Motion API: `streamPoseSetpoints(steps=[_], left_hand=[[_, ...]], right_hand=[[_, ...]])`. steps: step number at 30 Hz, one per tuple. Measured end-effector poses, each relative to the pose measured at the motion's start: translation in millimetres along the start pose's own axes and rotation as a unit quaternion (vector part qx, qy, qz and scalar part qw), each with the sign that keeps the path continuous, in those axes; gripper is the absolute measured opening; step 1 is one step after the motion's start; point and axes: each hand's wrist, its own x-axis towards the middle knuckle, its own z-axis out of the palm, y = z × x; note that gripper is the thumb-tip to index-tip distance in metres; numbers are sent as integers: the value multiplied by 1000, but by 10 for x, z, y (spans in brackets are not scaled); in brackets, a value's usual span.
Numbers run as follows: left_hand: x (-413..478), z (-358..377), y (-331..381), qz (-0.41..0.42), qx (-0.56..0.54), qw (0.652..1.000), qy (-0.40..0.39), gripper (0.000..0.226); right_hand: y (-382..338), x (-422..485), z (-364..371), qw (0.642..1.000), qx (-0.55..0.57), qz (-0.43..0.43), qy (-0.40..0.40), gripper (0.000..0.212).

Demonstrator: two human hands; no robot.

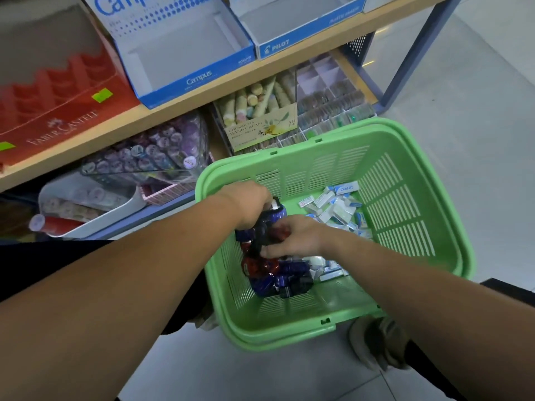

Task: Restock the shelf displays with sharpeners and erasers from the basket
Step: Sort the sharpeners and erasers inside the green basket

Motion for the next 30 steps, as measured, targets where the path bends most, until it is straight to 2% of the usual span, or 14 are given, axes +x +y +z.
streamPoseSetpoints(steps=[3, 4, 7, 10, 12, 15, 16, 19, 22, 27, 30], left_hand=[[14, 16, 13, 2, -17, 1000, 13, 42], [26, 35, 27, 0, -24, 1000, 19, 41], [107, 126, 152, 6, -56, 998, 35, 34], [255, 281, 380, 29, -103, 993, 40, 34], [363, 426, 550, 39, -135, 990, 11, 31], [495, 646, 744, 51, -139, 989, -18, 14], [545, 699, 776, 54, -133, 989, -18, 22], [662, 753, 795, 46, -153, 987, -27, 74], [743, 741, 764, 14, -187, 980, -65, 102], [811, 759, 739, -2, -169, 980, -108, 104], [815, 777, 741, 1, -163, 981, -104, 97]], right_hand=[[-13, 87, 99, 999, 31, -10, -31, 92], [10, 75, 29, 998, 46, -11, -34, 92], [187, -20, -334, 996, 88, 13, -10, 58], [487, -41, -617, 995, -4, 50, 91, 41], [675, -36, -674, 983, -105, 72, 132, 41], [833, -72, -633, 971, -196, 61, 125, 61], [857, -66, -615, 965, -228, 46, 120, 71], [883, -6, -595, 927, -364, 33, 83, 112], [906, 59, -570, 875, -480, 44, 37, 138], [990, 161, -476, 853, -520, 18, 33, 149], [1029, 197, -496, 847, -530, 16, 33, 131]])
